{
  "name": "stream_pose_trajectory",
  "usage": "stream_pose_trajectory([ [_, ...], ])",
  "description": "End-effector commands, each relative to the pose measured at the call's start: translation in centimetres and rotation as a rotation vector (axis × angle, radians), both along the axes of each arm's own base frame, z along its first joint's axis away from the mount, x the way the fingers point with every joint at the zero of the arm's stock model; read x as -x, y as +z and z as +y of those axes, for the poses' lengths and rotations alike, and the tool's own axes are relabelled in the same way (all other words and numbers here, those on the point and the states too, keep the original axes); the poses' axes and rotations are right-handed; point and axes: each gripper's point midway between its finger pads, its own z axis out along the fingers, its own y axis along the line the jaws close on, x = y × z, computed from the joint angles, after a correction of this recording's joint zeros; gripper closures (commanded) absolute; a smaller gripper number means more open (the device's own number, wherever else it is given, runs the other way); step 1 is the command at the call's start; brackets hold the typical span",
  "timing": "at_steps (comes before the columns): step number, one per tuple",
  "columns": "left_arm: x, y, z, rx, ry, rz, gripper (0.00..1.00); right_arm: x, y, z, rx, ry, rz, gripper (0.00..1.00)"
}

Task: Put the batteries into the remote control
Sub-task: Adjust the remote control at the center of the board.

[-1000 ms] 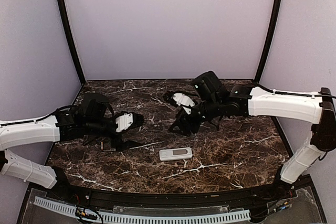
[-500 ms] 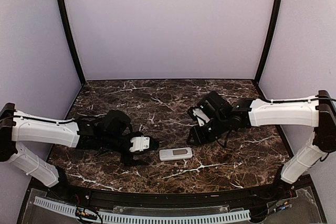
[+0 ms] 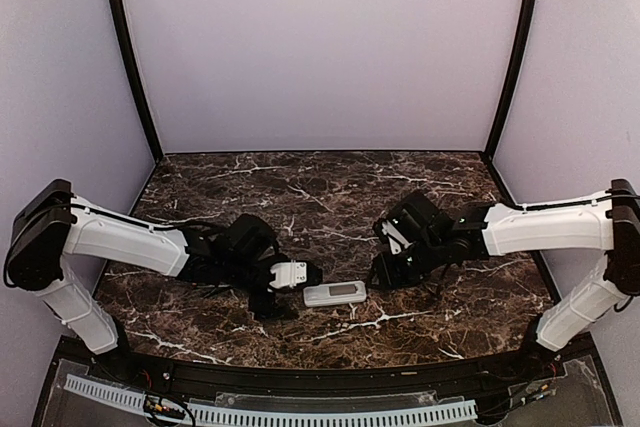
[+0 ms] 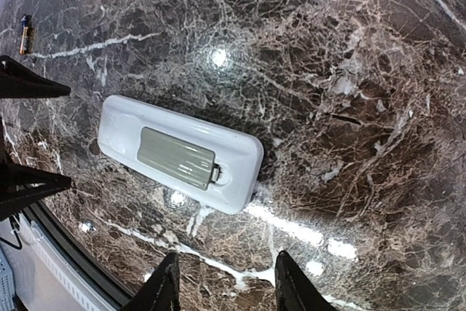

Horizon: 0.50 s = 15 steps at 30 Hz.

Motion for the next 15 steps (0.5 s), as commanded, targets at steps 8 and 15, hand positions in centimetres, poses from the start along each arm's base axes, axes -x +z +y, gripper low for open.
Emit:
stream_pose_trajectory([
  [8, 0.2, -2.5, -2.9, 0.042, 0.084, 0.188, 0.12, -2.0, 1.1, 0.4, -0.02, -0.049, -0.067, 0.56],
  [15, -1.3, -3.2, -2.2, 0.035, 0.149, 0.106, 0.13, -1.6, 2.0, 0.6, -0.064, -0.038, -0.078, 0.55],
])
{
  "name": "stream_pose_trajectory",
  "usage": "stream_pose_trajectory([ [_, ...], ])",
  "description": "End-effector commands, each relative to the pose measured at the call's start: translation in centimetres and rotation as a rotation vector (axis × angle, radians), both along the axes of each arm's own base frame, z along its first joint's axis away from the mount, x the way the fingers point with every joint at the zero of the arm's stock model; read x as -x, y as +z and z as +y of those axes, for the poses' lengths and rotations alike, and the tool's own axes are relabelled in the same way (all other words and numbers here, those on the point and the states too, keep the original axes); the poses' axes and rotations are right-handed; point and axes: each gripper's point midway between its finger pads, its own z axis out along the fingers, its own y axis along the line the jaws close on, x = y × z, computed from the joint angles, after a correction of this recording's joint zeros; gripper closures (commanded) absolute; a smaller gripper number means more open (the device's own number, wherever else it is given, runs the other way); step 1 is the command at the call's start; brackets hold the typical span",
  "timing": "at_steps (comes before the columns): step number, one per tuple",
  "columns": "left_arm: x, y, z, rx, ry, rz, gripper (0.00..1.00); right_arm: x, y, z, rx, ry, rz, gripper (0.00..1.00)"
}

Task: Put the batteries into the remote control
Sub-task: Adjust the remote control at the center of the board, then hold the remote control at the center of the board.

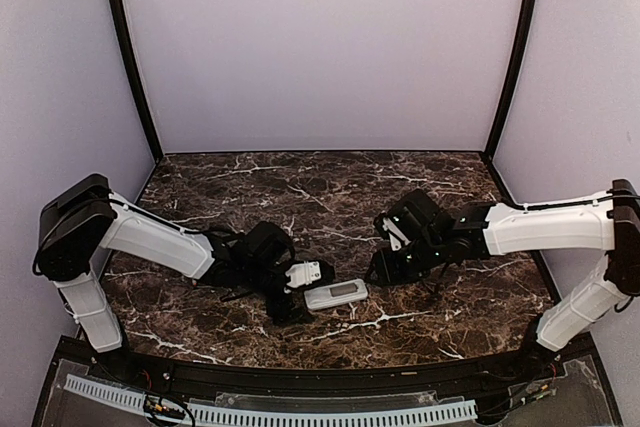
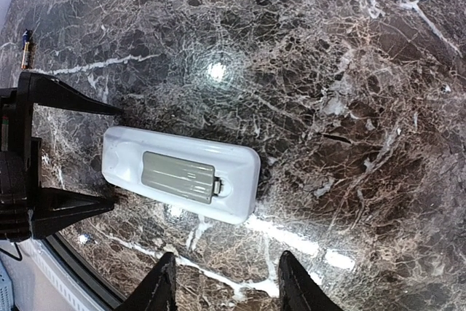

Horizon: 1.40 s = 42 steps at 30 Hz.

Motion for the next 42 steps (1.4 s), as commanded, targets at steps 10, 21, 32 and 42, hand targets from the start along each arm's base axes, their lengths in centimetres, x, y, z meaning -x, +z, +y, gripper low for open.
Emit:
stream_pose_trajectory([
  [10, 0.2, -2.2, 0.7, -0.044, 0.055, 0.037, 0.34, -0.5, 1.1, -0.1, -0.015, 0.008, -0.043, 0.55],
  [21, 1.7, -1.9, 0.4, -0.017, 0.146, 0.085, 0.8, -1.2, 2.8, 1.0, -0.048, 0.072, -0.09, 0.58],
  [32, 3.5, -2.0, -0.3, -0.004, 0.248, 0.055, 0.84, -0.7, 0.6, 1.9, -0.079, 0.041, -0.03, 0.71],
  [42, 3.4, -2.4, -0.3, -0.05, 0.204, 0.017, 0.81, -0.3, -3.1, 2.8, 0.062, 0.029, 0.013, 0.75],
])
